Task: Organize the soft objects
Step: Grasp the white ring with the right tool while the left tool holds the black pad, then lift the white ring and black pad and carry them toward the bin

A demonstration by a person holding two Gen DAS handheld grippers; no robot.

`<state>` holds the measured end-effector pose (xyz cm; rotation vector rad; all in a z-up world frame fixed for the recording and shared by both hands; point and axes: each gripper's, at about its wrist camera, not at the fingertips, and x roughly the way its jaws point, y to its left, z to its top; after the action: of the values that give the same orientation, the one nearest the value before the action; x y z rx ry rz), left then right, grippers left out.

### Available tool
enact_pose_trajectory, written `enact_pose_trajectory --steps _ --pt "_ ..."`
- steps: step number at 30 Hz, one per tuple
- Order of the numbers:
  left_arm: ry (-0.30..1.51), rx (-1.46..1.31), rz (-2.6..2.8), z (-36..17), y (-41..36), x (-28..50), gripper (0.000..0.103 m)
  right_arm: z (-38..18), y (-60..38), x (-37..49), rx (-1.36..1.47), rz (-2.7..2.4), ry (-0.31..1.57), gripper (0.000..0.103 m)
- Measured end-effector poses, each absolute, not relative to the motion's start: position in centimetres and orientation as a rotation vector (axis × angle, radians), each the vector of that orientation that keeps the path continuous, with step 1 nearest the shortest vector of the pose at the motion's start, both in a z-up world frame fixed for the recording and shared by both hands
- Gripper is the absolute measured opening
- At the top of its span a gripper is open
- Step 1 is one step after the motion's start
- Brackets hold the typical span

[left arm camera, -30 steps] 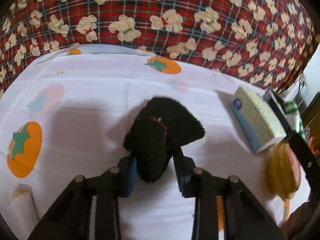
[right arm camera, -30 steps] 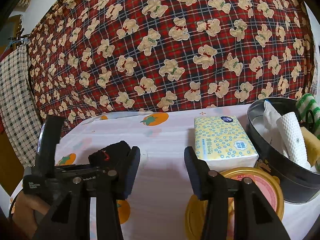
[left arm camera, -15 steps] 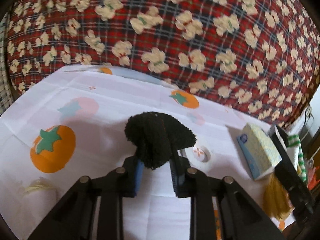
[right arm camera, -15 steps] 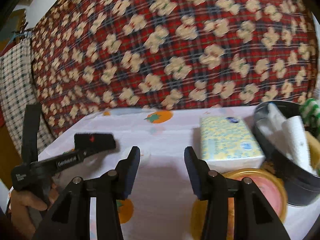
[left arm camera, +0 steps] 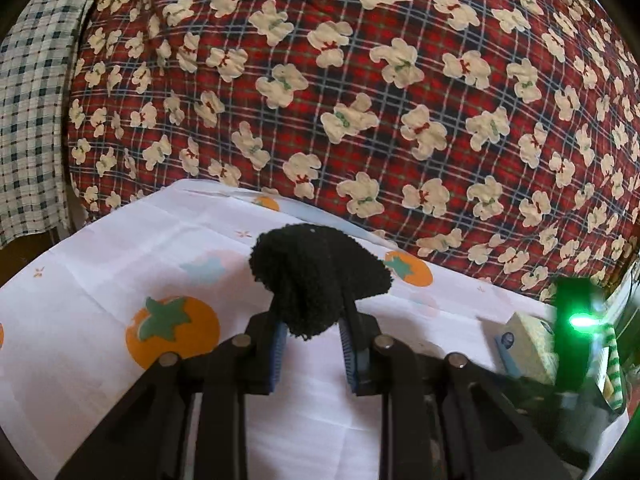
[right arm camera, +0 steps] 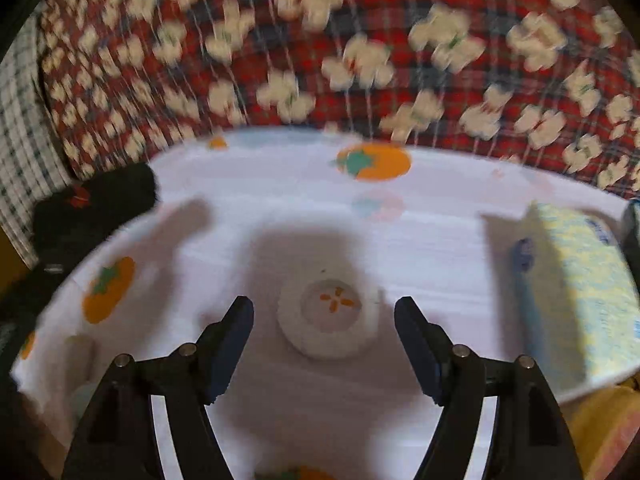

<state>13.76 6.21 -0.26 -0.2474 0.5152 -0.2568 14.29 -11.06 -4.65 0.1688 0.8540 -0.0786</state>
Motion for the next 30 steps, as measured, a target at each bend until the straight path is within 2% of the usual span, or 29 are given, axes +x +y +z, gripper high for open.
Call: enact_pose_trajectory --steps 4,5,7,11,15,22,30 --pt "0.512 -0.243 -0.246 -0.2 6.3 13.8 0.023 -5.5 -10.5 15.6 0.132 -0.089 0.925 0.078" --pt "0.513 -0.242 -0.247 -0.2 6.3 13.8 0.023 -5.5 -10.3 15.6 0.113 -0.098 0.929 0.077" --pt "0.516 -0.237 -0.244 -0.3 6.2 13.8 0.023 -5.3 -10.1 15.5 0.081 -0.112 0.933 0.067" --pt "0.507 -0.226 -0.236 -0.3 6.1 13.7 0.023 -5.2 -10.2 15.2 0.095 -0.085 0.925 0.066" --pt "0.493 -0.220 -0.241 -0.2 5.9 13.5 0.023 -3.7 -10.7 13.6 0.131 -0.073 0.817 0.066" --pt "0.444 -0.176 -0.259 0.2 4.8 12.6 0.023 -0.6 -9.4 9.5 -0.003 -0.130 0.580 0.066" --pt "0.386 -0.117 -0.242 0.6 3.9 11.3 0.023 -0.2 -10.1 7.5 -0.002 -0.136 0.550 0.066"
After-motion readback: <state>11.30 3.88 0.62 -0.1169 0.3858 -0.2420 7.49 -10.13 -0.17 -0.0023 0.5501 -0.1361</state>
